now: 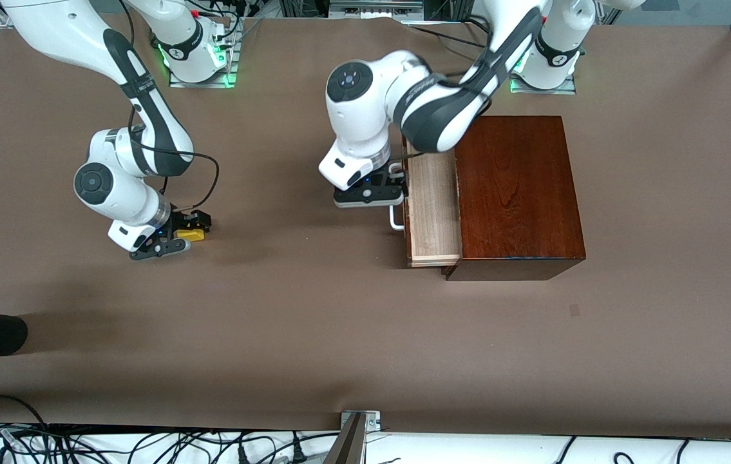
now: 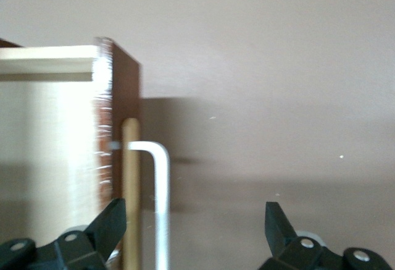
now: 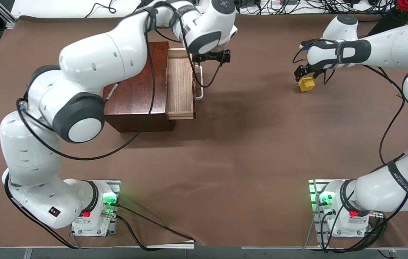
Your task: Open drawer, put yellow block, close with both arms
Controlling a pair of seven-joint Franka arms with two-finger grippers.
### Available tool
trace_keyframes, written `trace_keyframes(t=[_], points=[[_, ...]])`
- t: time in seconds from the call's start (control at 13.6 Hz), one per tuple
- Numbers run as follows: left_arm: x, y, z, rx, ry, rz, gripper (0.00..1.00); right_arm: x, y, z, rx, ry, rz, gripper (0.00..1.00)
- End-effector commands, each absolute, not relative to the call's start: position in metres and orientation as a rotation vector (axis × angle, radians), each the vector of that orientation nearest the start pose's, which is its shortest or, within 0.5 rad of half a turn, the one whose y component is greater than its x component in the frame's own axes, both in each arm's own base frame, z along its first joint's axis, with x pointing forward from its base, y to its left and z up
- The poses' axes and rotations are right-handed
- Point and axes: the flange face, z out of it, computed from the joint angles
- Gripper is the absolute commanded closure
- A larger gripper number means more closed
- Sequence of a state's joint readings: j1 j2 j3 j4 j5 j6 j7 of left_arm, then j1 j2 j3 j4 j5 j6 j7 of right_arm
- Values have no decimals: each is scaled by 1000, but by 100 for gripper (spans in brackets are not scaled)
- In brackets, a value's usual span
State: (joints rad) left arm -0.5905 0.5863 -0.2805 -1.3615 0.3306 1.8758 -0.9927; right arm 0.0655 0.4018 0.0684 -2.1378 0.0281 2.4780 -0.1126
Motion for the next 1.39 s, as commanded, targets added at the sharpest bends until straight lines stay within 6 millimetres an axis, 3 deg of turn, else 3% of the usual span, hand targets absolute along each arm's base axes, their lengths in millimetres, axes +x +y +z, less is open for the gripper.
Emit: trace_keyframes(t=[0.0,0.07,0.29,0.37,0.51,0.59,0.66,0.81,0.95,1.1,1.17,1.32], points=[[513,-467,429,-2978,-44,-111,0,549,73,204,-3069,-374,70,5],[520,-451,442,-2966,-2,-104,0,545,72,198,-3070,-380,44,20],[544,-389,480,-2920,82,-48,0,543,67,190,-3065,-425,42,91],[552,-367,498,-2931,114,-44,0,546,66,193,-3064,-432,35,100],[573,-310,521,-2981,117,20,0,560,68,214,-3063,-446,3,100],[584,-280,529,-3009,156,46,0,571,69,232,-3060,-453,27,100],[585,-265,540,-3038,238,57,0,580,73,250,-3053,-462,78,100],[598,-204,550,-3075,265,79,0,602,91,296,-3034,-501,163,100],[595,-153,551,-3084,387,116,0,620,128,345,-3003,-589,184,100],[585,-114,558,-3090,352,99,0,625,176,389,-2985,-717,162,100],[581,-99,558,-3090,348,88,0,623,199,407,-2986,-793,154,100],[569,-73,563,-3077,387,7,0,608,263,436,-2960,-969,88,100]])
